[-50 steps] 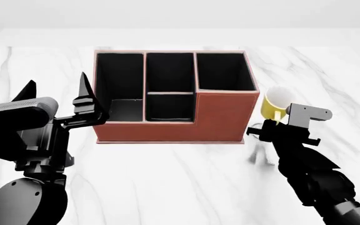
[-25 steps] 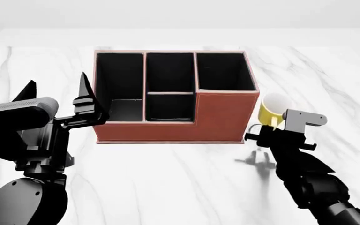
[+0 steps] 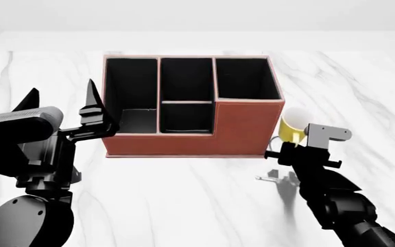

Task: Pick up the yellow and white mug and place it to the right of the caddy.

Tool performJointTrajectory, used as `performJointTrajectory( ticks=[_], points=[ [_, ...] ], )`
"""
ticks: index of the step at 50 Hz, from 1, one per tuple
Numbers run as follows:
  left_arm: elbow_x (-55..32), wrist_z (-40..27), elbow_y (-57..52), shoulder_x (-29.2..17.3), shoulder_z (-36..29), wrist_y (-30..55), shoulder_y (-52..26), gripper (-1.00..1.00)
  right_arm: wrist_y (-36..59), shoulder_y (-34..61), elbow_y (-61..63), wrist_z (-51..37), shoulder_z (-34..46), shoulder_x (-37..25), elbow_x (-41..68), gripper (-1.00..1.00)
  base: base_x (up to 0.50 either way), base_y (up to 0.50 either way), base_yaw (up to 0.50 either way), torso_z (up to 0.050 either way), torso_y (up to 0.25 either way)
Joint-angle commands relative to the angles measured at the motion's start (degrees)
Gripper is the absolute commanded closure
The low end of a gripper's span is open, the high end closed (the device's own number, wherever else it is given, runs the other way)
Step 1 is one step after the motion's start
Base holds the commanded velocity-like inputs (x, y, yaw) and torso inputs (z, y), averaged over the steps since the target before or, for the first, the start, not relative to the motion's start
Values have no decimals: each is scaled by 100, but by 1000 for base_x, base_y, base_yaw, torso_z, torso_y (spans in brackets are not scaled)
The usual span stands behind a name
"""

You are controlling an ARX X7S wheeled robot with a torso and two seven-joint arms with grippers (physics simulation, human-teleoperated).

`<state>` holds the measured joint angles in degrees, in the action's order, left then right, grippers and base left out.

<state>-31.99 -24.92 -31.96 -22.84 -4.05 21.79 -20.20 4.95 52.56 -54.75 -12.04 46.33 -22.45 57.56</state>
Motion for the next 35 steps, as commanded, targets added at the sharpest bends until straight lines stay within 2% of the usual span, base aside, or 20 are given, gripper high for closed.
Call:
performJointTrajectory(
  ticks=[1, 35],
  points=[
    [-18, -17, -9, -15, -5, -4, -5, -100, -56, 79, -251, 158, -41, 124, -220, 100, 0, 0, 0, 0, 0],
    [-45, -69, -36, -57, -47, -8, -11, -100, -311, 148, -1205, 549, -83, 482, -292, 100, 0, 0, 0, 0, 1]
  ],
)
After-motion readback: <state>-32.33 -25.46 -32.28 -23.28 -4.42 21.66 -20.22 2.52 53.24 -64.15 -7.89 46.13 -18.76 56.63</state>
